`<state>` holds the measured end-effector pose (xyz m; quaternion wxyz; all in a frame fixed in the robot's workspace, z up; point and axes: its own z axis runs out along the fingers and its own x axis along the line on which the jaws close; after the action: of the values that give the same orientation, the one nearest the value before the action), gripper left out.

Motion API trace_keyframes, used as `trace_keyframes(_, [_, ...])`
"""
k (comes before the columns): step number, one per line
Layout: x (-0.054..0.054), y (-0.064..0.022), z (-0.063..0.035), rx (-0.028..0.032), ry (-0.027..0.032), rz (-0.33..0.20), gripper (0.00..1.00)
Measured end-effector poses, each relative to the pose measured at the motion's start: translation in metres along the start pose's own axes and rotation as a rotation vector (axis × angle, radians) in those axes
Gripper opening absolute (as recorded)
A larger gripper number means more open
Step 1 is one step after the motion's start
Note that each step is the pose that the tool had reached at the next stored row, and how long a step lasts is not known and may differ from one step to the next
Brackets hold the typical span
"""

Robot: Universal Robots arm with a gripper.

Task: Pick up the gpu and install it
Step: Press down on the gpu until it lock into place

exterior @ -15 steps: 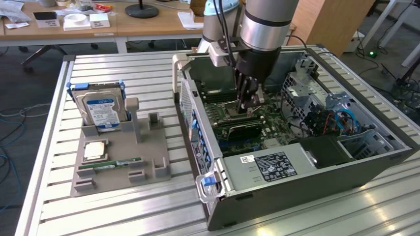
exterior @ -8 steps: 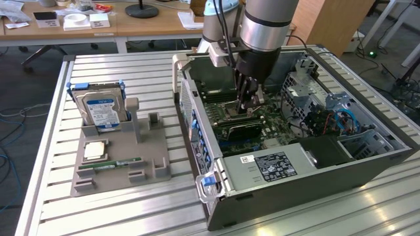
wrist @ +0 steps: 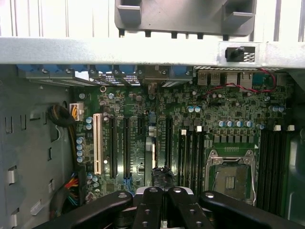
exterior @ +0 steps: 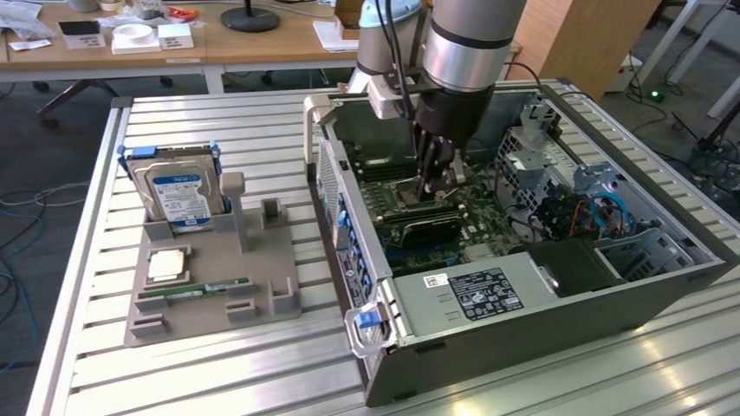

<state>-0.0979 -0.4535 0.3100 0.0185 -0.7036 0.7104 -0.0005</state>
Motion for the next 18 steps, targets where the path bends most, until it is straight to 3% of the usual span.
trace_keyframes(18, [0.0,0.0004,0.0151,0.0,0.0001,0.0,0.11])
